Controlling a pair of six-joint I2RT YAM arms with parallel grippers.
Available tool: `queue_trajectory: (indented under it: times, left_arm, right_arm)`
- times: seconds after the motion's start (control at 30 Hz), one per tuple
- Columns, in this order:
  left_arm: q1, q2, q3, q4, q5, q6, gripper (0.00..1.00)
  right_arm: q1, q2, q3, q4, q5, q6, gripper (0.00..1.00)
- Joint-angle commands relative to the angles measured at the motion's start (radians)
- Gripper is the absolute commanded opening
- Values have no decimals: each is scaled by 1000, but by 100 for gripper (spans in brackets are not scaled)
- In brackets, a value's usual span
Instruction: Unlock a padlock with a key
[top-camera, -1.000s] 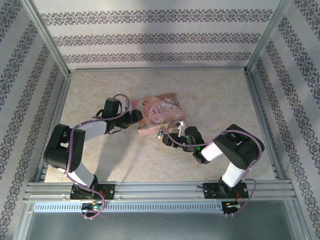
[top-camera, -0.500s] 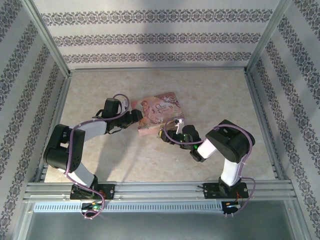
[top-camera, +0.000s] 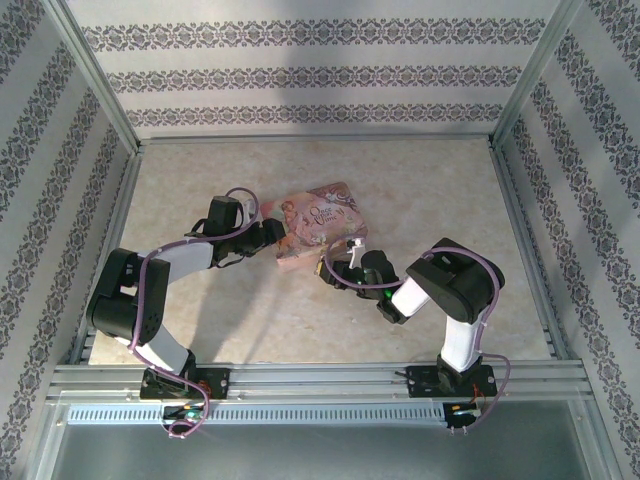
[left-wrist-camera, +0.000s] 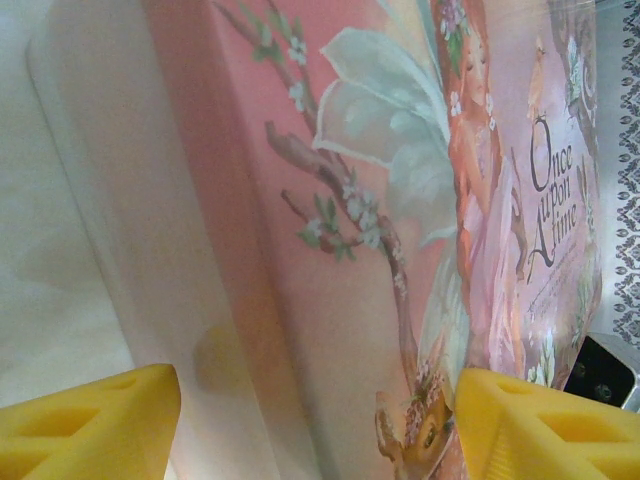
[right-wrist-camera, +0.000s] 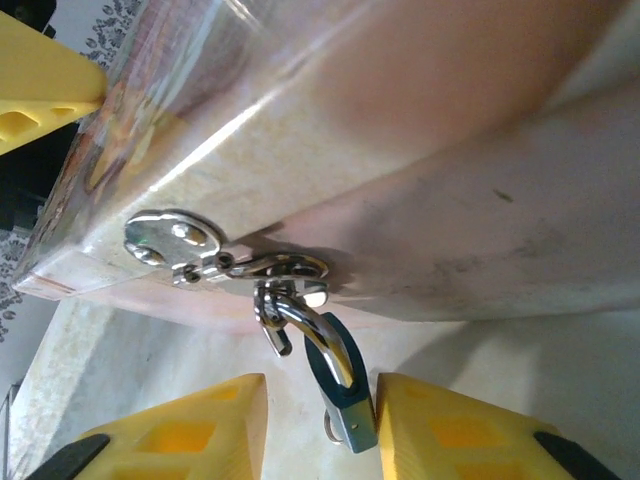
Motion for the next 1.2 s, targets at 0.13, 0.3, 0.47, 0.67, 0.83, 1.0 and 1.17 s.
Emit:
queue_trajectory:
  times: [0.13, 0.3, 0.47, 0.67, 0.83, 1.0, 1.17]
  left_arm:
    - [-14, -12, -25, -13, -25, -6, 72]
    - [-14, -13, -30, -11, -27, -6, 72]
    - [-14, -21, -39, -11, -29, -8, 72]
    - [-14, -30, -51, -14, -32, -6, 72]
    - [-14, -31, -54, -16, -35, -4, 72]
    - [-13, -26, -54, -13, -35, -3, 72]
    - [-14, -16, -58, 2, -30, -8, 72]
  right_arm:
    - [17, 28, 20, -14, 28, 32, 25]
    - [20, 19, 3, -12, 85, 59, 15]
    - [38, -34, -10, -60, 160, 84, 6]
    - [81, -195, 30, -399, 306, 112, 4]
    - [111, -294, 142, -789, 428, 158, 4]
    - [147, -281, 281, -1081, 511, 201, 4]
    - [169, -233, 385, -1273, 587, 264, 3]
